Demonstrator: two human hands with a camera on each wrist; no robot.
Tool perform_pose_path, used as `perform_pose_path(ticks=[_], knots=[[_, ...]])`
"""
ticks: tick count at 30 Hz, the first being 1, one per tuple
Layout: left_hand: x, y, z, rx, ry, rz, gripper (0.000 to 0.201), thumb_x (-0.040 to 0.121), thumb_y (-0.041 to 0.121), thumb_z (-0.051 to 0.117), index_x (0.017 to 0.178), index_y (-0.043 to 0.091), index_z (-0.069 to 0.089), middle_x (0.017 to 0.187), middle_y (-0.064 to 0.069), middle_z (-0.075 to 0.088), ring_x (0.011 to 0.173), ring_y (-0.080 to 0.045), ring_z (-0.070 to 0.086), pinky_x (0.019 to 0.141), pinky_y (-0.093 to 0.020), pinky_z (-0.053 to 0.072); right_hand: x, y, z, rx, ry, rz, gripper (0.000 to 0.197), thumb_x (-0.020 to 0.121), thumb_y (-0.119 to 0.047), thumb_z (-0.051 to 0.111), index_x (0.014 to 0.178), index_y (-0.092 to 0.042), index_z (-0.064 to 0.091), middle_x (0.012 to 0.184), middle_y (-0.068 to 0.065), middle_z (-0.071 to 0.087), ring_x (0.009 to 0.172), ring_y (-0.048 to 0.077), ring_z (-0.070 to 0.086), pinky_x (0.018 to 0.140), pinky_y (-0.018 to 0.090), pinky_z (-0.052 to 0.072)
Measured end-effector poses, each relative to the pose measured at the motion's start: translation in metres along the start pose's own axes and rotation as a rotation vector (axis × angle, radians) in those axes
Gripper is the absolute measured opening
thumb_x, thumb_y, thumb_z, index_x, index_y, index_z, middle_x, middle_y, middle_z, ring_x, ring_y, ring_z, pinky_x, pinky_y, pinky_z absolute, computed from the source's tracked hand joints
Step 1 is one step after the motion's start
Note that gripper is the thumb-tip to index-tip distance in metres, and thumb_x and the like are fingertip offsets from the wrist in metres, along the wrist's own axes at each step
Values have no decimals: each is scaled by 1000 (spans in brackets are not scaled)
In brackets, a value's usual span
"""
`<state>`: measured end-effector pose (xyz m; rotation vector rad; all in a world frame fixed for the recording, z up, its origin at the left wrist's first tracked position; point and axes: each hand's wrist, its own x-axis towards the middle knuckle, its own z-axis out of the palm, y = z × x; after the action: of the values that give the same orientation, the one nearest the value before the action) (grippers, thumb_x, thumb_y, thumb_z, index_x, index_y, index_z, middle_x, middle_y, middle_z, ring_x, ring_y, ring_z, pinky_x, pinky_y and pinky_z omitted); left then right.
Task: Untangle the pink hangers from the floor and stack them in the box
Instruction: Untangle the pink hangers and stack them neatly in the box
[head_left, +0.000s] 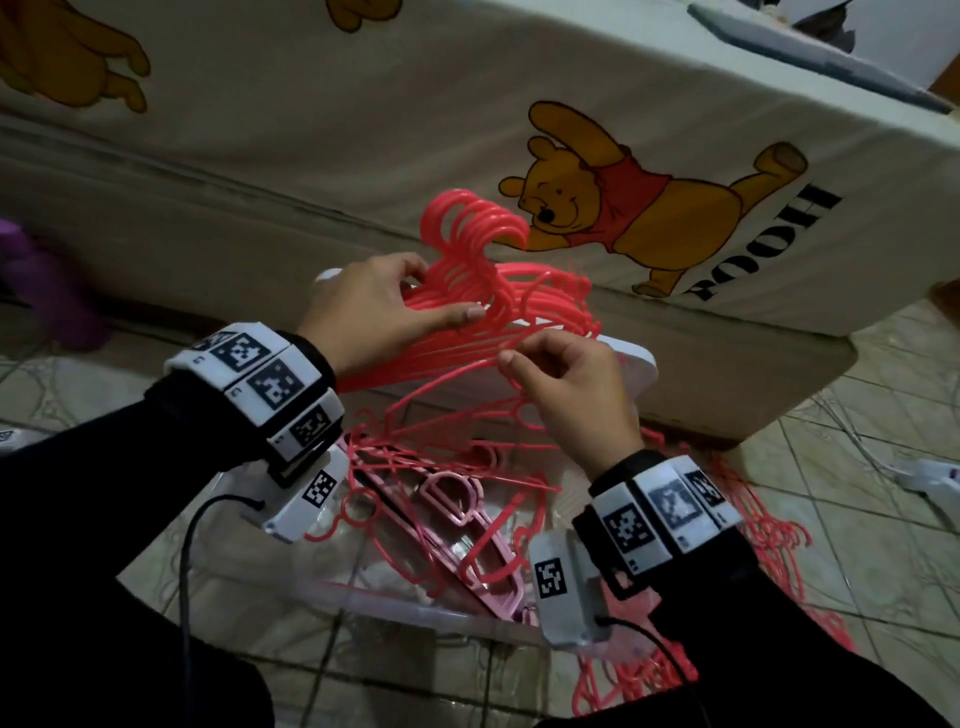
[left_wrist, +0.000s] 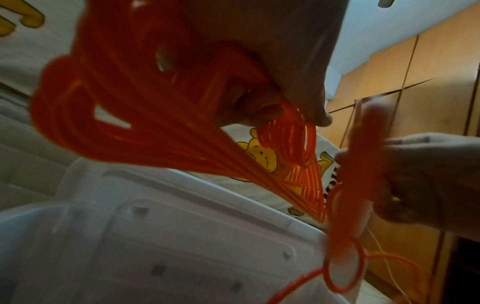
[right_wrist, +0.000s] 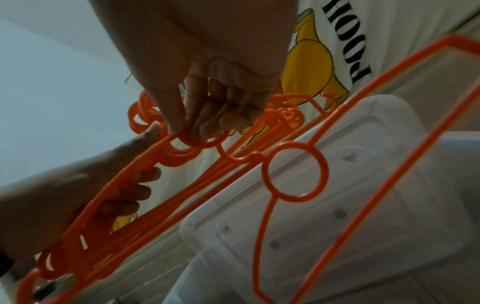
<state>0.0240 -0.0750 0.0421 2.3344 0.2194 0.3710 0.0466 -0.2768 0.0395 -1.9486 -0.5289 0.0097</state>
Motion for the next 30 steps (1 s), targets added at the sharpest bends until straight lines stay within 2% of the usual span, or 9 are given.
perform_pose_path(ticks=[6,10,13,16,20,23,25,27,30], knots=[[-7,6,15,-26,-16,26,77,50,96,42,89,33,63,72,16,66,72,4,61,66,-24,49,12,-2,14,-103,101,-83,8,80,-19,73,75,-12,72,62,-11,60,60,5,56,63,30,49],[-5,5,17,-13,-16,11,69,56,94,40,85,35,60,74,17,64,71,6,58,59,-21,40,17,2,20,-132,140,-67,6,78,-24,72,74,-20,71,69,-7,67,68,12,63,69,39,54],[-6,4,17,31,-41,14,65,54,93,45,88,39,57,76,21,62,73,8,57,60,-19,40,18,4,21,-129,159,-53,10,78,-23,71,71,-27,65,70,-9,67,69,12,64,68,40,54],[-6,4,14,10,-84,15,70,49,93,52,94,40,59,79,20,65,75,8,60,65,-18,45,21,4,16,-40,168,-33,12,79,-17,73,71,-21,65,67,-6,65,67,11,63,68,35,55],[-7,4,8,27,-113,26,62,58,81,61,101,37,60,88,15,69,83,1,64,79,-26,52,24,-2,1,78,23,-53,11,83,-8,69,75,-15,67,66,-1,65,57,9,60,55,25,50],[-6,3,5,56,-82,39,53,68,68,67,105,30,63,92,8,71,86,-8,66,86,-34,52,29,0,-19,40,75,-69,13,86,-9,65,76,-18,65,71,2,66,64,17,62,61,34,53],[-5,0,4,64,-66,34,52,72,64,68,108,27,63,94,5,70,89,-13,66,87,-36,51,32,5,-32,-70,127,-63,14,87,-12,63,76,-20,63,71,-1,65,67,17,62,65,34,54],[-2,-3,3,69,-67,21,51,76,61,67,111,25,61,97,4,68,94,-17,65,87,-33,49,32,13,-40,-335,17,-66,9,88,-18,61,79,-19,63,72,-6,63,70,13,61,69,33,53],[1,-5,3,85,-67,8,52,79,59,64,117,23,60,105,2,68,96,-16,63,83,-29,44,21,21,-36,-689,-280,-82,12,87,-33,62,89,-20,61,84,-6,64,82,13,61,71,30,48]])
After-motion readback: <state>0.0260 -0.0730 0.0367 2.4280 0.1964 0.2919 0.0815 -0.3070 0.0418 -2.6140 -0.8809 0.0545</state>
